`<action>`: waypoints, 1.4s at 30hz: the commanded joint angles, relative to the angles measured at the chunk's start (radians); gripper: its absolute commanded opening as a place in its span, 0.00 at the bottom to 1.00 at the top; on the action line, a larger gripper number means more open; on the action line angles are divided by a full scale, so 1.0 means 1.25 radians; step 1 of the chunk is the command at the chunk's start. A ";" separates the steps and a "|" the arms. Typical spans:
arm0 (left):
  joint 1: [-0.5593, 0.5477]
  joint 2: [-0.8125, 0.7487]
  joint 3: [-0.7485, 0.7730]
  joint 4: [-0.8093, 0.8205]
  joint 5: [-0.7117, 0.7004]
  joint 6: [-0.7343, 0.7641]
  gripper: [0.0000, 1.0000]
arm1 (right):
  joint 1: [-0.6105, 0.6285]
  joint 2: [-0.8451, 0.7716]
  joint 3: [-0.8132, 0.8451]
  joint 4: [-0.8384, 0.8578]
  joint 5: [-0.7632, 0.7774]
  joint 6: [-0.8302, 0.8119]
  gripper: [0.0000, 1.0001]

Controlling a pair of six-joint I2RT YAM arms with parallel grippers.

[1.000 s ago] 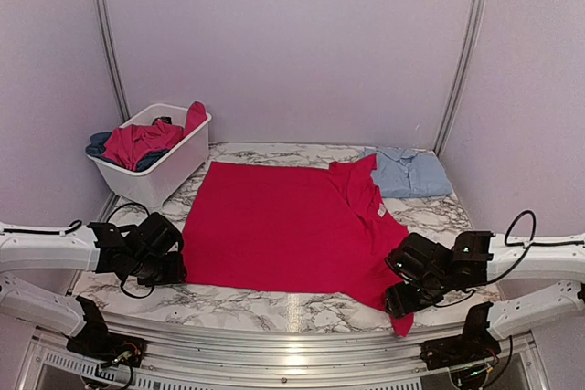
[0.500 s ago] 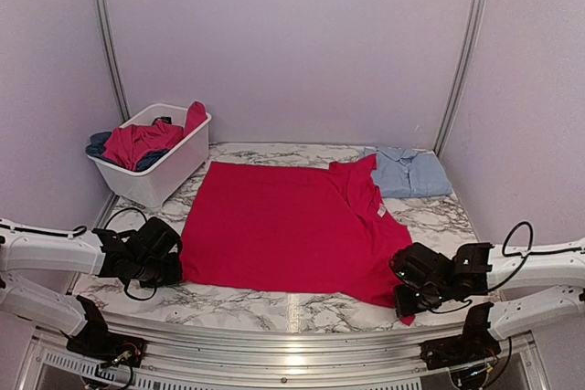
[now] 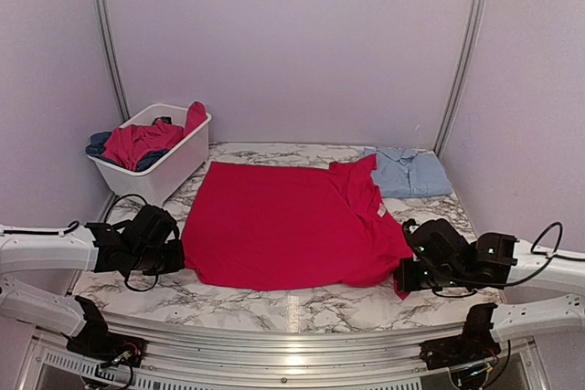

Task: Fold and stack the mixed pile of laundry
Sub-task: Pick up the crumpled T-shirt from the center of the board, then flatten out the crumpled T-shirt at the center of the board.

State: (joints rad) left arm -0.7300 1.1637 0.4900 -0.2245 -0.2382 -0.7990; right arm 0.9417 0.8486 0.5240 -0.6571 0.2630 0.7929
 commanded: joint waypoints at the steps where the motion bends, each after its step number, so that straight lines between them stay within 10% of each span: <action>1: 0.007 -0.027 0.016 -0.077 -0.011 0.016 0.00 | -0.011 0.000 0.040 -0.001 0.031 -0.021 0.00; 9: -0.010 0.008 -0.009 -0.128 0.027 -0.005 0.47 | -0.018 0.011 0.051 -0.005 0.023 -0.034 0.00; 13: -0.010 0.009 -0.007 -0.126 0.011 -0.012 0.54 | -0.019 0.004 0.042 0.002 0.017 -0.029 0.00; 24: -0.010 0.094 -0.032 -0.052 0.063 -0.038 0.46 | -0.032 -0.007 0.047 -0.004 0.023 -0.037 0.00; 33: -0.010 0.114 -0.015 0.011 0.087 -0.025 0.00 | -0.034 -0.004 0.047 0.004 0.018 -0.043 0.00; 42: -0.010 -0.060 0.107 -0.024 -0.006 0.086 0.00 | -0.056 -0.055 0.135 0.024 0.087 -0.077 0.00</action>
State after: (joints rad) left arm -0.7395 1.1816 0.5022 -0.2317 -0.1722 -0.7933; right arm 0.8867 0.8181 0.5667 -0.6613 0.2882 0.7460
